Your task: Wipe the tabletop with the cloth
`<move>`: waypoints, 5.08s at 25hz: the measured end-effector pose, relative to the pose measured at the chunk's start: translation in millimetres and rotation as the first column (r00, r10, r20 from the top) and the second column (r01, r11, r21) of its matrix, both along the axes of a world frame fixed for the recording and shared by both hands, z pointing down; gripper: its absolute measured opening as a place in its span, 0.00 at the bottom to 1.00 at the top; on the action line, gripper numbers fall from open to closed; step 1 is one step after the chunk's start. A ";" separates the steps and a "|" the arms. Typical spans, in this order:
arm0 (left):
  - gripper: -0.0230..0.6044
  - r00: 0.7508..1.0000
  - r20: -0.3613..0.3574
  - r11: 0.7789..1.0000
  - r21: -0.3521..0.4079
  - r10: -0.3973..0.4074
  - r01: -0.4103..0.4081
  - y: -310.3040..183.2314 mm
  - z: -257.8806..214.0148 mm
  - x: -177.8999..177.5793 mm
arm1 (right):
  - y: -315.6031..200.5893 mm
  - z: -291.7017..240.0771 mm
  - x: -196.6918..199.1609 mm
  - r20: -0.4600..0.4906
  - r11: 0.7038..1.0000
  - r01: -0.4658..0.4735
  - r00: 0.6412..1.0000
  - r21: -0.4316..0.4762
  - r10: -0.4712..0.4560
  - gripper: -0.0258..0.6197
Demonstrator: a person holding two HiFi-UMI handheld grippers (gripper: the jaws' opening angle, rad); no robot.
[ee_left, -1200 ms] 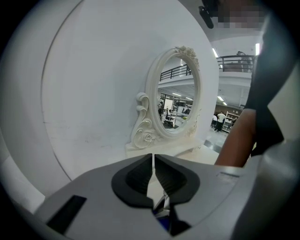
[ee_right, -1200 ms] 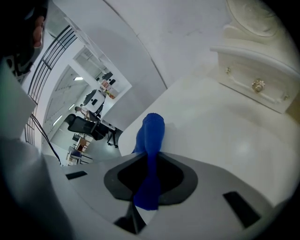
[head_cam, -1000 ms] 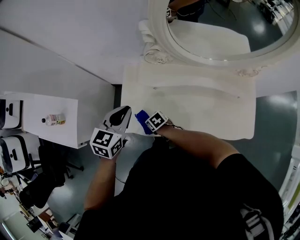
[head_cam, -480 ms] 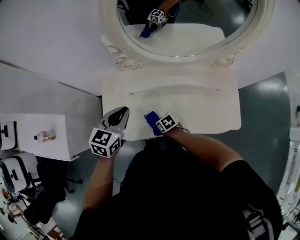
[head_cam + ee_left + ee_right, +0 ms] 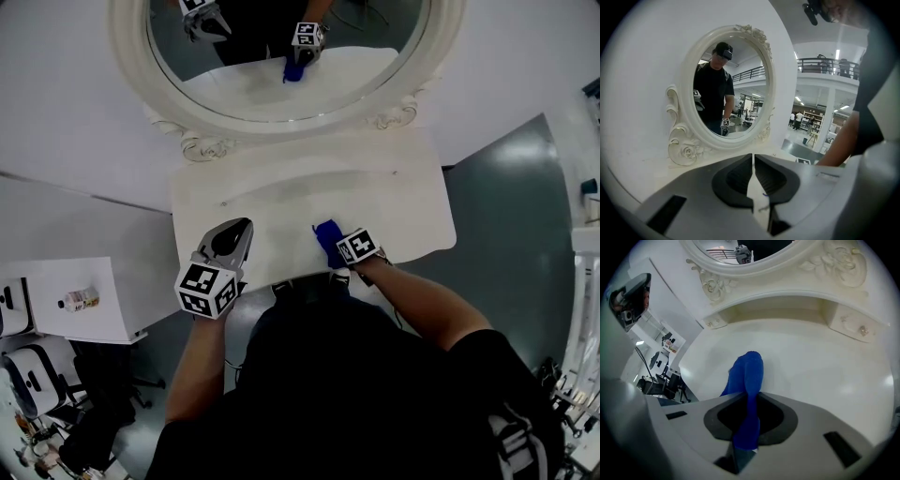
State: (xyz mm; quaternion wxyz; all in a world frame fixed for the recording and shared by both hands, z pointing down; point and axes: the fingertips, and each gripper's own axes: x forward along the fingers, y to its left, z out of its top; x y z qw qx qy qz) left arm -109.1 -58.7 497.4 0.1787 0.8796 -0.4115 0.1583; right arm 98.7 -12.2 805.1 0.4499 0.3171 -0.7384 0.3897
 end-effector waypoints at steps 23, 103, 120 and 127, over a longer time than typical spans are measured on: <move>0.08 0.995 -0.006 0.995 0.001 0.096 -0.096 -7.9 7.7 131.2 | -12.2 -3.3 305.1 -0.218 0.957 -0.271 0.933 0.103 0.287 0.12; 0.08 0.975 0.014 0.975 -0.026 -0.222 0.222 -13.3 11.9 -129.0 | -213.7 -93.4 -285.0 0.120 0.965 0.171 0.973 0.198 -0.197 0.11; 0.08 0.998 -0.003 0.998 -0.024 -0.059 0.059 -48.9 12.7 -5.7 | -245.3 -91.4 -46.4 0.033 0.972 -0.065 0.998 0.226 0.059 0.11; 0.08 1.000 -0.010 1.000 -0.018 0.007 -0.008 -64.9 6.9 51.6 | -247.9 -95.6 60.6 0.005 0.958 -0.171 0.985 0.232 0.174 0.11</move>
